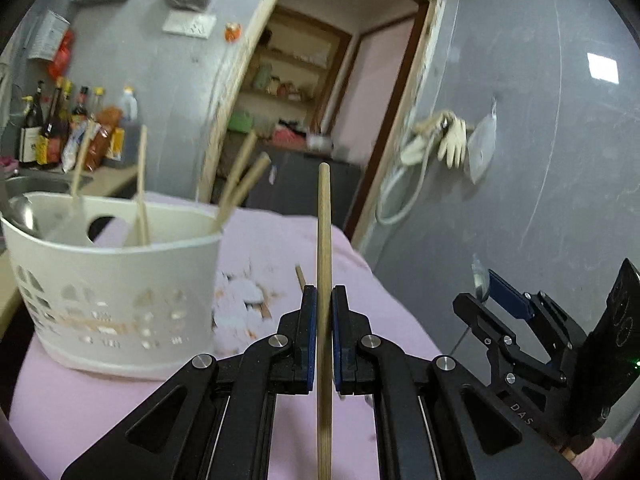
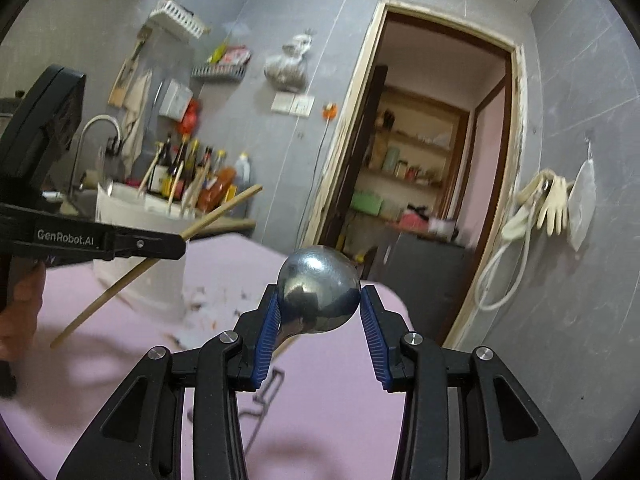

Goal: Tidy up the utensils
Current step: 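Lift the chopsticks with the left tool while the right tool lifts the spoon, then carry the spoon and chopsticks up over the white basket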

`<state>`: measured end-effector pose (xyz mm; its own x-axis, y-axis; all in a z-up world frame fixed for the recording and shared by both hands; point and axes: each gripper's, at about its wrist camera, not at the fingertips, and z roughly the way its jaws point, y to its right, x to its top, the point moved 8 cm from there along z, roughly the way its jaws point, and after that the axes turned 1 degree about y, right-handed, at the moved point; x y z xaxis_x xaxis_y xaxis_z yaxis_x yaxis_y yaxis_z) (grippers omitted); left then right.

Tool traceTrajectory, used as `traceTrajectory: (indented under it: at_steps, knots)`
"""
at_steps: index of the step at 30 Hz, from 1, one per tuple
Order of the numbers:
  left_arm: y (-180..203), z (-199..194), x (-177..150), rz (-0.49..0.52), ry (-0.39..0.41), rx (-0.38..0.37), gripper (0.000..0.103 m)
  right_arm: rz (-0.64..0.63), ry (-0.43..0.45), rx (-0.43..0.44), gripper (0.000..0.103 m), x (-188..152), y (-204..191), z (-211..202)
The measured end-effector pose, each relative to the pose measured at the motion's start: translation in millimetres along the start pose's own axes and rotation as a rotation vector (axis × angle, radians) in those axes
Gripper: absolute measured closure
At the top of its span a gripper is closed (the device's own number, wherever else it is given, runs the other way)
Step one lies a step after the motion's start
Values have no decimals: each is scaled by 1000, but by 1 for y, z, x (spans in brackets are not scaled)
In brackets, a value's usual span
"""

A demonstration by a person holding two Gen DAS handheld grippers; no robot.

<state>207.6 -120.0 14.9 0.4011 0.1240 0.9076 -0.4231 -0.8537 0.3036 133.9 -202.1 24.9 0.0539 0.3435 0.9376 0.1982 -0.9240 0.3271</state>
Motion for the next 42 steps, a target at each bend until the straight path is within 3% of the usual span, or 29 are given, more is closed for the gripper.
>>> traceTrajectory:
  at_steps: [9,21,28,33,42]
  knots:
    - [-16,-34,18,-22,126,10,98,-20,98,-11,66,33,-13,2]
    - [-46,-84,89,-1,354,80,98,3,243,-13,66,103,-29,15]
    - [-95,-104,132,-41,486,174,98,53,305,-34,66,145,-37,36]
    - [-147,-112,157,-138,550,230,98,103,321,-27,66,162,-50,57]
    - [-200,-113,164,-190,650,329,98,61,306,-43,66,157,-79,92]
